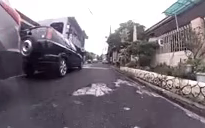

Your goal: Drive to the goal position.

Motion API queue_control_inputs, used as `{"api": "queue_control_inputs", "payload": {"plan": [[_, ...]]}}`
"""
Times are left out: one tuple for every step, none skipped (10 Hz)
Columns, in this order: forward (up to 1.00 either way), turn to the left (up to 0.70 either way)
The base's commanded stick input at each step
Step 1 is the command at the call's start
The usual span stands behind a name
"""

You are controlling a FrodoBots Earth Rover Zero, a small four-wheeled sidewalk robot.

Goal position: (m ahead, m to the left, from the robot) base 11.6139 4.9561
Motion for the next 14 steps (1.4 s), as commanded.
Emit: {"api": "queue_control_inputs", "payload": {"plan": [[1.00, 0.00], [1.00, 0.00], [1.00, 0.00], [1.00, 0.00], [1.00, 0.00], [1.00, 0.00], [1.00, 0.00], [1.00, 0.00], [1.00, 0.00], [1.00, 0.00], [1.00, 0.00], [1.00, 0.00], [1.00, 0.00], [1.00, 0.00]]}}
